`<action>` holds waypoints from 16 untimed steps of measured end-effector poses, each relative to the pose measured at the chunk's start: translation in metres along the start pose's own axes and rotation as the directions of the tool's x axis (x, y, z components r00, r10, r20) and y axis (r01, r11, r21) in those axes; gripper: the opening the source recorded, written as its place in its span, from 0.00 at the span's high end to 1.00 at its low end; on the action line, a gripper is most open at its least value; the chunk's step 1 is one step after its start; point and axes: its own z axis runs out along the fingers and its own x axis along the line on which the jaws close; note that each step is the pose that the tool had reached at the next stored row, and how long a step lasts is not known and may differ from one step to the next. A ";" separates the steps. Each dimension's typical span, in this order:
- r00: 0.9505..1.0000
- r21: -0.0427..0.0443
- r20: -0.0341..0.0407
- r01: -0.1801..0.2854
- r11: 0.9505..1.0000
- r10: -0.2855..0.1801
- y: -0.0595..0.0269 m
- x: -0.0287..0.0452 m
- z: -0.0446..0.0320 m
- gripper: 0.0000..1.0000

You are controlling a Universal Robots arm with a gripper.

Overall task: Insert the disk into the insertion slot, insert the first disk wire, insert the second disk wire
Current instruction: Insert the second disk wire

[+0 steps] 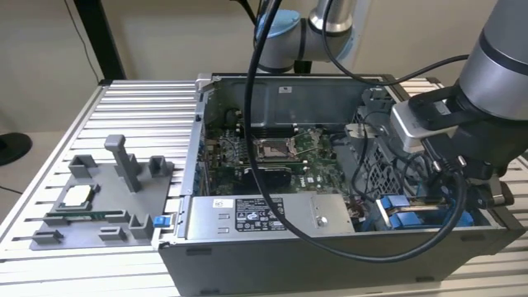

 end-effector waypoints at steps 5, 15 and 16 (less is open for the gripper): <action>1.000 0.000 -0.001 0.000 1.000 0.000 0.0002 -0.0002 0.0000 1.00; 1.000 0.004 -0.001 0.001 1.000 -0.001 0.0015 -0.0014 0.0031 1.00; 1.000 0.006 -0.001 0.001 1.000 -0.001 0.0021 -0.0027 0.0038 1.00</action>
